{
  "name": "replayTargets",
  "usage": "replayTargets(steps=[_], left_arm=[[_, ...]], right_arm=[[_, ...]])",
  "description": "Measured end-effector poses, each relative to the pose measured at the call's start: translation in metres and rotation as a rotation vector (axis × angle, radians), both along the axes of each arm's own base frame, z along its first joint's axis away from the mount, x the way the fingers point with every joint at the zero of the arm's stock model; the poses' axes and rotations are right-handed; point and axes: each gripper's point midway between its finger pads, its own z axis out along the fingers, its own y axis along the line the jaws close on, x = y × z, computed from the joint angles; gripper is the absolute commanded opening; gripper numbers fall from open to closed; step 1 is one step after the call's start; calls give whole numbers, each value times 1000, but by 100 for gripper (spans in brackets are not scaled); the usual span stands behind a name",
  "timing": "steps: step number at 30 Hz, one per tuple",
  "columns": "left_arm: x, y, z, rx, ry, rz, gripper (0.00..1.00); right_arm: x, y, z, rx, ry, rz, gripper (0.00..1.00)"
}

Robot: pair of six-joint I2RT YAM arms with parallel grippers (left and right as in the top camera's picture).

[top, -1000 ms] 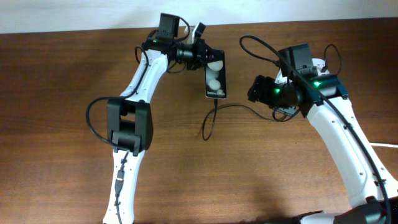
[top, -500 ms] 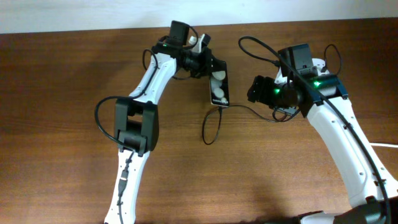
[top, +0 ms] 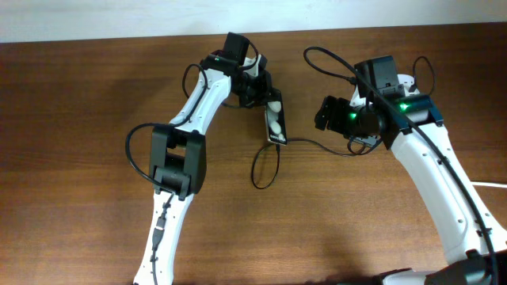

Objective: Plug charger to phone and switch on socket
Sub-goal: 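Lay the phone flat on the table and open the left gripper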

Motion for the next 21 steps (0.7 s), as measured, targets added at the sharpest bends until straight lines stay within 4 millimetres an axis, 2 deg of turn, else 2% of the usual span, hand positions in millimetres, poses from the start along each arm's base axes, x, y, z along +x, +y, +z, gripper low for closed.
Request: replayTargets(steps=[9, 10, 11, 13, 14, 16, 17, 18, 20, 21], left_arm=[[-2, 13, -14, 110, 17, 36, 2], [-3, 12, -15, 113, 16, 35, 8], [-4, 11, -15, 118, 17, 36, 20], [-6, 8, -16, 128, 10, 27, 24], [-7, 6, -17, 138, 9, 28, 33], [-7, 4, -18, 148, 5, 25, 64], [-7, 4, -19, 151, -2, 20, 73], [-7, 5, -19, 151, 4, 28, 78], [-5, 1, -12, 127, -9, 20, 99], [-5, -1, -9, 118, -14, 19, 100]], right_arm=[[0, 0, 0, 0, 0, 0, 90], [0, 0, 0, 0, 0, 0, 90], [0, 0, 0, 0, 0, 0, 90], [0, 0, 0, 0, 0, 0, 90], [0, 0, 0, 0, 0, 0, 90], [0, 0, 0, 0, 1, 0, 90], [0, 0, 0, 0, 0, 0, 90], [0, 0, 0, 0, 1, 0, 91], [0, 0, 0, 0, 0, 0, 91], [0, 0, 0, -1, 1, 2, 90]])
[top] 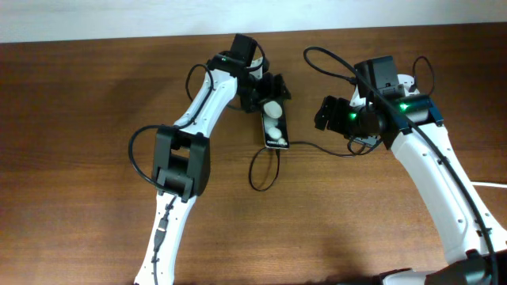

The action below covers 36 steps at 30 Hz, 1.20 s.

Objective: Plug charger to phone and switch on socket
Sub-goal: 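Lay the phone flat on the table and open the left gripper, then move the right gripper over the power strip's red switch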

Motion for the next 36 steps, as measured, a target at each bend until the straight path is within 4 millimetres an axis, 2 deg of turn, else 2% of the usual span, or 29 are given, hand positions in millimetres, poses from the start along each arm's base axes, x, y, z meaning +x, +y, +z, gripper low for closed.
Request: replayTargets(steps=[6, 14, 18, 20, 22, 25, 27, 29, 33, 36], left_arm=[[-6, 9, 0, 62, 19, 14, 99], [-12, 61, -13, 379, 24, 96, 99], [-11, 88, -10, 541, 3, 89, 99], [-1, 92, 21, 561, -64, 73, 99], [7, 94, 76, 555, -184, 61, 99], [-6, 108, 127, 562, -244, 42, 99], [-11, 119, 140, 570, -258, 37, 99], [-9, 129, 142, 584, -265, 21, 99], [-8, 134, 145, 619, -290, -5, 99], [-9, 137, 160, 624, -329, -16, 99]], right_arm=[[-1, 0, 0, -9, 0, 18, 91], [-1, 0, -1, -9, 2, 18, 93], [-1, 0, 0, -9, -1, 19, 94], [0, 0, 0, -9, -3, 19, 99], [0, 0, 0, -9, -4, 20, 99], [0, 0, 0, -10, -4, 20, 99], [1, 0, 0, -9, -9, 20, 99], [2, 0, 1, -8, -14, 21, 99], [2, -2, 0, -23, -13, 14, 99], [2, -3, 0, -26, -14, 13, 99]])
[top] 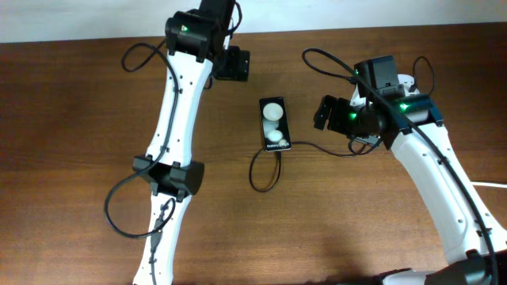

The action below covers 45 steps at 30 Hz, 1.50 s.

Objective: Plug charger to phone and switch on socket
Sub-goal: 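Move the right gripper over the power strip's red switch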

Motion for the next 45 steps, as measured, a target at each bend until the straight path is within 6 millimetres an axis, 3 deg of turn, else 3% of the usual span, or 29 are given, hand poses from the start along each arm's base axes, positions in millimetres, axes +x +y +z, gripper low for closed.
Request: replayTargets(steps=[6, 14, 18, 20, 22, 24, 25, 26, 28, 31, 34, 38, 42, 45], left_arm=[[-12, 6, 62, -5, -126, -54, 99], [-14, 7, 68, -6, -139, -61, 99], [-14, 7, 68, -5, -138, -61, 99], [-14, 7, 68, -6, -139, -61, 99], [-14, 7, 68, -5, -137, -61, 99], [-14, 7, 68, -4, -136, -61, 99], [-14, 7, 68, -5, -138, -61, 99], [-14, 7, 68, -4, -138, -61, 99], [-14, 7, 68, -2, -138, -60, 99], [-13, 7, 68, -3, -139, -60, 99], [-13, 7, 68, -3, -139, -60, 99], [-14, 7, 68, -3, -139, -60, 99], [-13, 7, 68, -3, -139, -60, 99], [-14, 7, 68, -3, -139, -60, 99]], right_arm=[[0, 0, 0, 0, 0, 0, 99], [1, -4, 1, 21, -1, 19, 99], [7, -52, 8, 145, -22, -11, 98], [-7, -96, 9, 190, 9, -54, 99], [-11, -122, 21, 197, 60, -47, 99], [7, -152, 36, 174, 70, -39, 99], [23, -175, 31, 152, 86, -39, 99], [26, -181, 27, 159, 118, -42, 99], [53, -206, 10, 149, 109, -55, 99], [62, -243, -47, 151, 194, -96, 99], [78, -267, -60, 87, 130, -78, 99], [93, -276, -62, 48, 70, -62, 99], [108, -269, -110, 82, 101, -4, 99], [120, -255, -121, 80, 84, 52, 99]])
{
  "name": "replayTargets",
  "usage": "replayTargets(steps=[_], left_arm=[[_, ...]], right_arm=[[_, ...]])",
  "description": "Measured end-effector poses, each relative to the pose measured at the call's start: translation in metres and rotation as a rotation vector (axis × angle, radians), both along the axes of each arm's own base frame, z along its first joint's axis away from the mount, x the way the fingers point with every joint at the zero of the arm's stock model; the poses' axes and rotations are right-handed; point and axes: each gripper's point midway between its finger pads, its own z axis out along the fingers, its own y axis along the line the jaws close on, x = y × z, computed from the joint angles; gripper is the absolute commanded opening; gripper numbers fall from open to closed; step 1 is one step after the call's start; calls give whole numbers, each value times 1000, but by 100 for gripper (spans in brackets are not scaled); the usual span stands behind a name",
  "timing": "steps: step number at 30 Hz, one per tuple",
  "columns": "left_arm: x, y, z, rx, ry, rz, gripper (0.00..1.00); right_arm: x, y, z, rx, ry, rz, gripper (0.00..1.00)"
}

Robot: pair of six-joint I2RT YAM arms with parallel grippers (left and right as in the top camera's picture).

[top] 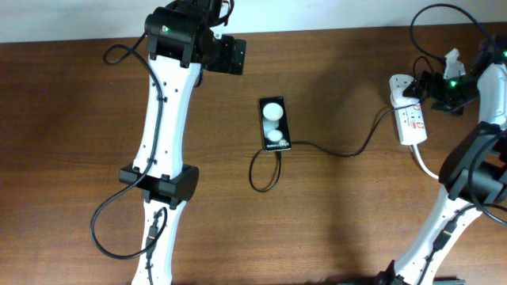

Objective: Plug charger to phone and switch on socket

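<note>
The black phone point(275, 124) lies flat mid-table, with white round shapes on its upper face. A black charger cable point(341, 151) leaves the phone's near end, makes a small loop and runs right to the white socket strip point(409, 120). A white plug point(401, 81) sits on the strip's far end. My left gripper point(230, 56) is raised near the table's back edge, up and left of the phone, and looks open and empty. My right gripper point(430, 84) is at the strip's far end, beside the plug. It is too small and dark to read its fingers.
A white lead point(425, 165) runs from the strip off toward the right edge. The left arm's links stretch down the table's left half. The right arm comes up along the right edge.
My right arm has moved from the table's middle right to the far right, uncovering the socket strip, and its gripper is now at the strip's far end. The left gripper has shifted slightly up and left.
At first my left gripper was at the phone's far end, with the phone lying slanted and the cable attached. Then the phone lay straighter. Later the left gripper was lifted away and the phone lay alone. Now the right arm has left the middle for the socket strip.
</note>
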Motion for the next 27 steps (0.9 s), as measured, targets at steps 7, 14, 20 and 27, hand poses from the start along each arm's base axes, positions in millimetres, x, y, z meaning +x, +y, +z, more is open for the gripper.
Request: replayTargets(steps=[7, 14, 20, 27], left_arm=[[0, 0, 0, 0, 0, 0, 99], [0, 0, 0, 0, 0, 0, 99], [0, 0, 0, 0, 0, 0, 99], [0, 0, 0, 0, 0, 0, 99]], right_arm=[[13, 27, -13, -20, 0, 85, 99], [10, 28, -16, -14, 14, 88, 99], [5, 30, -16, -5, 34, 88, 99], [4, 31, -16, 4, 40, 81, 99]])
